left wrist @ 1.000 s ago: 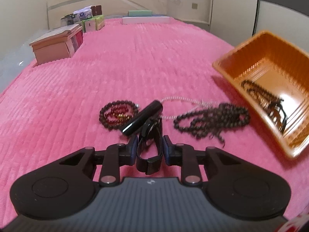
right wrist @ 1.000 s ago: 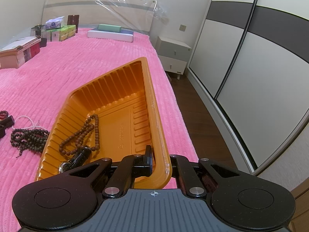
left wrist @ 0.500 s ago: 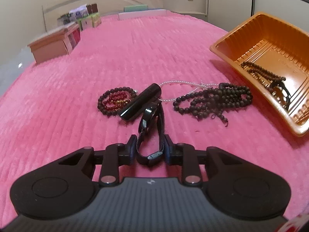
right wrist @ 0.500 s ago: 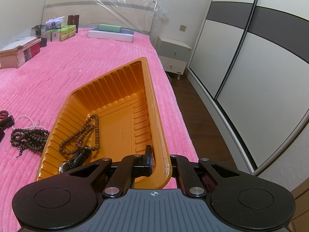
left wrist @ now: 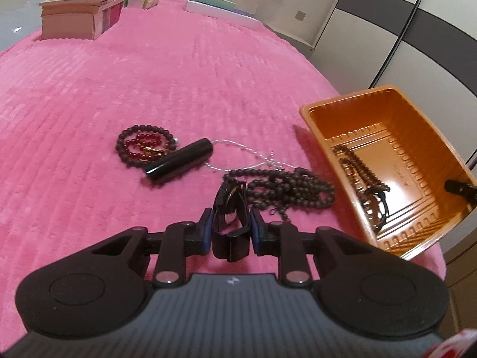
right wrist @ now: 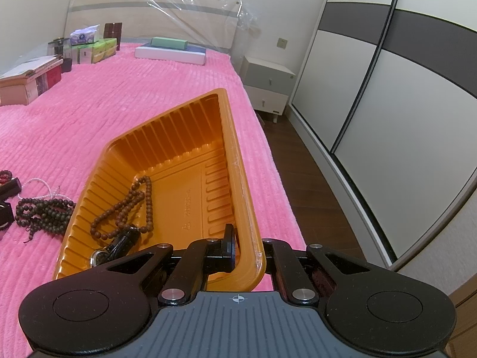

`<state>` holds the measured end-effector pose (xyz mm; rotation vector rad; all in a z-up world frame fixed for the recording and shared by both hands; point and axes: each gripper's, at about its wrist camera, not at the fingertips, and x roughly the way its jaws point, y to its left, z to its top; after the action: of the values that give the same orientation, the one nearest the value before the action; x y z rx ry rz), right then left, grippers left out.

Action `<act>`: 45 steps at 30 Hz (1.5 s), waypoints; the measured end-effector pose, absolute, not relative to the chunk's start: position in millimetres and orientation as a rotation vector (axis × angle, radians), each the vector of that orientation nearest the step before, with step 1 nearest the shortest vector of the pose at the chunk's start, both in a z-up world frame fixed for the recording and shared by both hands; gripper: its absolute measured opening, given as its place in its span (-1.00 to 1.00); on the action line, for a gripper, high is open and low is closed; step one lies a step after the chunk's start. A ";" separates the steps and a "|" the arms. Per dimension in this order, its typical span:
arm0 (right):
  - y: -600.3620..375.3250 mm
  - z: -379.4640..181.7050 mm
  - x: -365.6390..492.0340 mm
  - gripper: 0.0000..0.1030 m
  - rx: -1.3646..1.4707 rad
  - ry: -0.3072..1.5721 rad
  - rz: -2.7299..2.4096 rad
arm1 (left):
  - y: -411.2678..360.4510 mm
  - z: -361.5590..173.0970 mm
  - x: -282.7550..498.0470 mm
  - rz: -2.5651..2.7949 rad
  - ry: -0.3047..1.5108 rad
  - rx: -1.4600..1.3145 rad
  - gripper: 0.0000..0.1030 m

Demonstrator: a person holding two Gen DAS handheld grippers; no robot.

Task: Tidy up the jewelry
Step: 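Carry the watch with the left tool into the tray and open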

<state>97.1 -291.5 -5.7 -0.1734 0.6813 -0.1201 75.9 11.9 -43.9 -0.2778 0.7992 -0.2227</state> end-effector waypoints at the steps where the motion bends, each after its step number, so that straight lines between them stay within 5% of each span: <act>1: -291.3 -5.7 97.0 -0.90 -0.174 0.681 -0.119 | 11.4 -43.5 76.3 -0.225 0.799 -0.282 -0.58; 22: -293.2 -5.5 95.7 -0.90 -0.172 0.683 -0.121 | 3.8 -27.7 81.6 -0.307 0.803 -0.422 -0.59; 45: -292.3 -8.3 96.0 -0.90 -0.164 0.685 -0.120 | -118.8 -20.4 122.7 -0.699 0.878 -0.535 -0.59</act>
<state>96.0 -292.3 -8.3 -0.1643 0.6853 -0.1199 122.7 -118.8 -20.4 -0.5348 0.8782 -0.6993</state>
